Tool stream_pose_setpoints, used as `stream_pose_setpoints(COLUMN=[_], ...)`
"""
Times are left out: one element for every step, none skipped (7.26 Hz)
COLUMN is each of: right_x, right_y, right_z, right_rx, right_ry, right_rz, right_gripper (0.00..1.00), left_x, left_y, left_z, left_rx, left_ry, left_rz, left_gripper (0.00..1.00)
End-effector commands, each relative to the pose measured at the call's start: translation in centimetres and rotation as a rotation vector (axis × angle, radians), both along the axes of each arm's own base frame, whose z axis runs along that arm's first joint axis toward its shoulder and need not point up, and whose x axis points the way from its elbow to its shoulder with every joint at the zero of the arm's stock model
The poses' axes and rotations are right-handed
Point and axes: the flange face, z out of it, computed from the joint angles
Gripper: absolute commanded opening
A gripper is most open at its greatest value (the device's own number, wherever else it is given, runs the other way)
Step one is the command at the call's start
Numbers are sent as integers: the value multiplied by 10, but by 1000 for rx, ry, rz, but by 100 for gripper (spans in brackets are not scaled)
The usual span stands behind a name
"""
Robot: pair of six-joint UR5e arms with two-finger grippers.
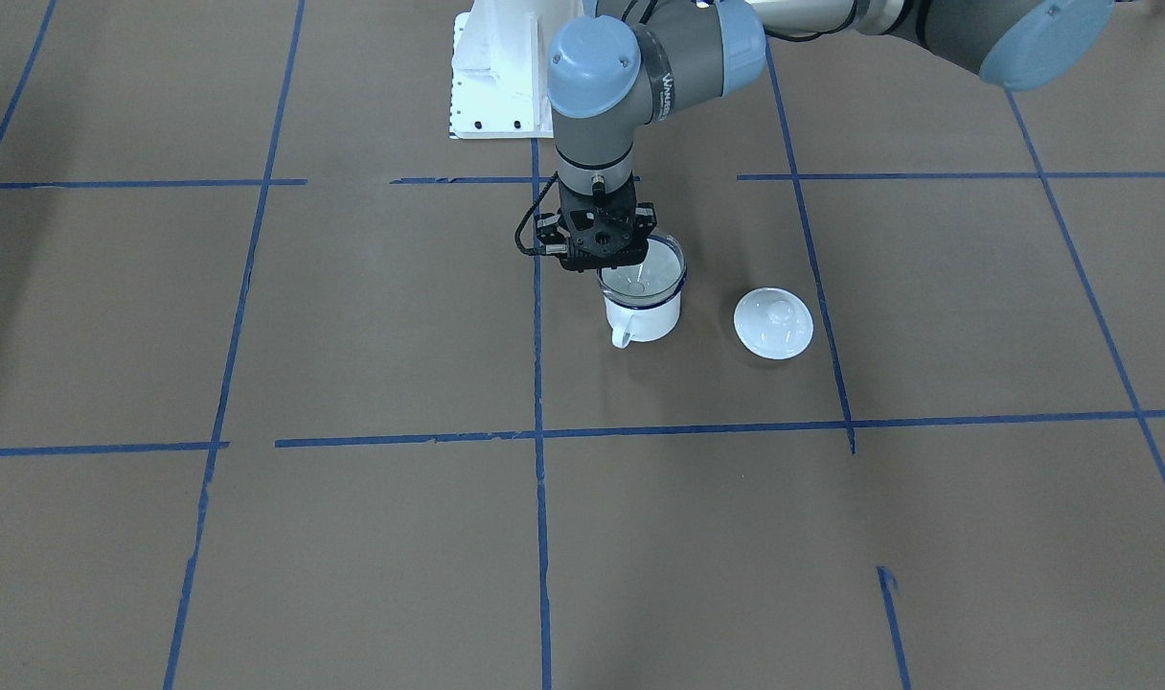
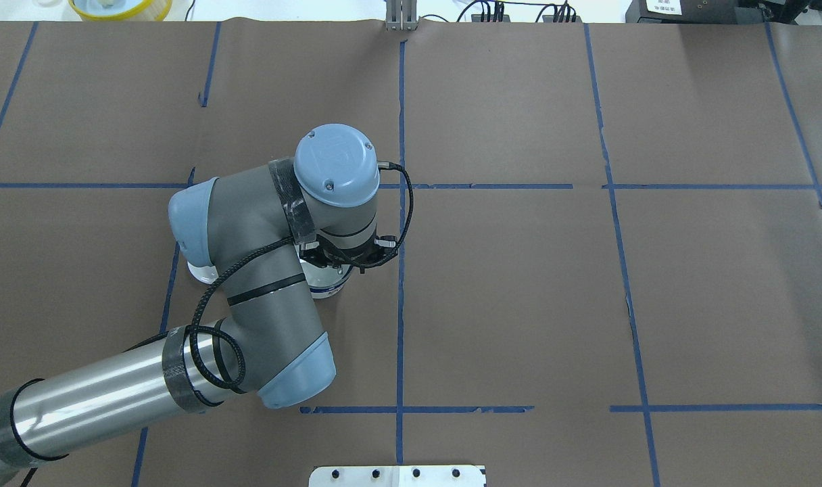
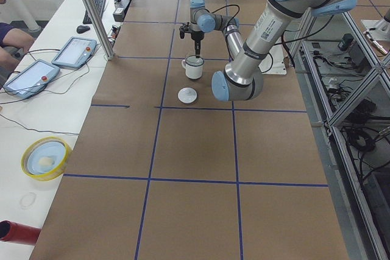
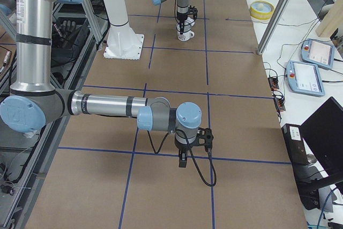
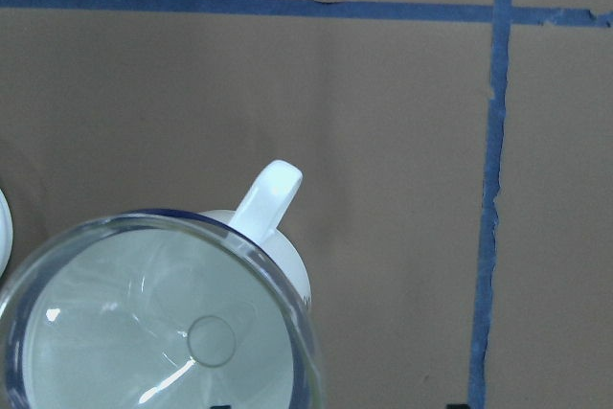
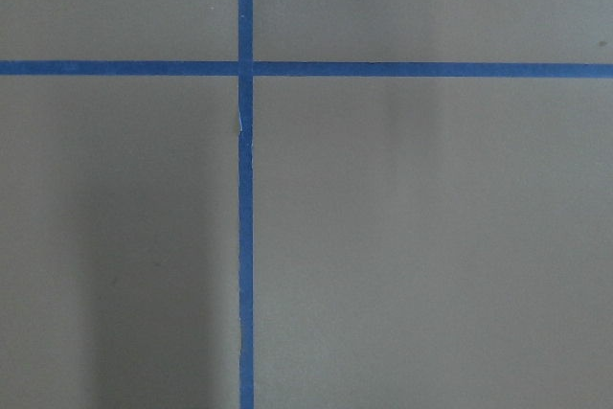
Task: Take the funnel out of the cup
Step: 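Lower the left gripper and close it on the funnel rim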
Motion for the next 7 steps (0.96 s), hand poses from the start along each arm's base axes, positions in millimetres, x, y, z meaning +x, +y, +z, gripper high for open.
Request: stream_pose_setpoints(right_x=[0,0,0,0,0,0,0], right_y=[0,0,0,0,0,0,0], right_z=[0,0,0,0,0,0,0], right_rx=[0,0,0,0,0,0,0], right_ry=[0,0,0,0,0,0,0], right_rz=[0,0,0,0,0,0,0], right_gripper=[100,100,100,100,100,100,100], left_x=[-6,-8,-17,-30,-39,-47,-52], left_y=[-1,-1,3,9,9,10,9], left_z=[0,-2,-3,-7,-11,-15,-17], left_rx=[9,8,9,7,7,6,16], left_ry=[-6,-10,-9,-15,-20,-26,-35], left_rz=[-11,-13,-14,-17,-21,-23,-33], left_gripper=[13,13,12,0,0,0,0])
